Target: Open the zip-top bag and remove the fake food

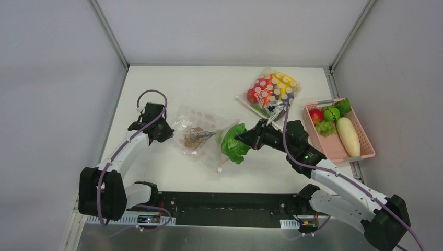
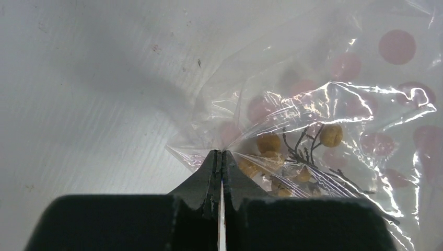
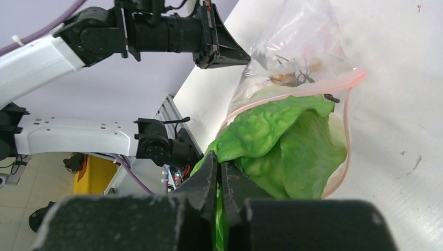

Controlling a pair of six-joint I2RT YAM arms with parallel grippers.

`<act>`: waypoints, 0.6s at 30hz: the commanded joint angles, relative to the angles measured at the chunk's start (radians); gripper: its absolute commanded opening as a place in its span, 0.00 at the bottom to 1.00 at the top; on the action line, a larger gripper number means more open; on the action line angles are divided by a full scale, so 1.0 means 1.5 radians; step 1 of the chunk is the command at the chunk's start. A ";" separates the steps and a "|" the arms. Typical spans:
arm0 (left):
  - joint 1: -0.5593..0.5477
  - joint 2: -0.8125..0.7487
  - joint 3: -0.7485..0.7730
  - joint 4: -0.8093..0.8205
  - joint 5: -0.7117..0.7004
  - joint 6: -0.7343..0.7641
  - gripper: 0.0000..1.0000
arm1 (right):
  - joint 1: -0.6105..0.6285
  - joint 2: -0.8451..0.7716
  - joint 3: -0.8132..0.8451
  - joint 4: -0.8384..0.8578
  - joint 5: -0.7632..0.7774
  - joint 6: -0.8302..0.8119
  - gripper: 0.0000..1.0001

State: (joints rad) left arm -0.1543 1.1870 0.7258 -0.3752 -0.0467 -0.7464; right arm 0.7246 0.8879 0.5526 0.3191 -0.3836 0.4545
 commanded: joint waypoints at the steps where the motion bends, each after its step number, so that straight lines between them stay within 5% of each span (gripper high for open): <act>1: 0.016 0.020 0.039 -0.013 -0.038 0.016 0.00 | -0.007 -0.033 0.066 -0.062 -0.005 -0.031 0.00; 14: 0.022 0.049 0.093 -0.044 -0.064 0.056 0.00 | -0.022 -0.091 0.258 -0.450 0.155 -0.112 0.00; 18: 0.023 0.055 0.095 -0.042 -0.058 0.058 0.02 | -0.023 -0.099 0.325 -0.563 0.297 -0.123 0.00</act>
State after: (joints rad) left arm -0.1291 1.2587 0.8337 -0.4088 -0.1131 -0.6876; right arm 0.6952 0.7677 0.9272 -0.3435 -0.1616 0.3088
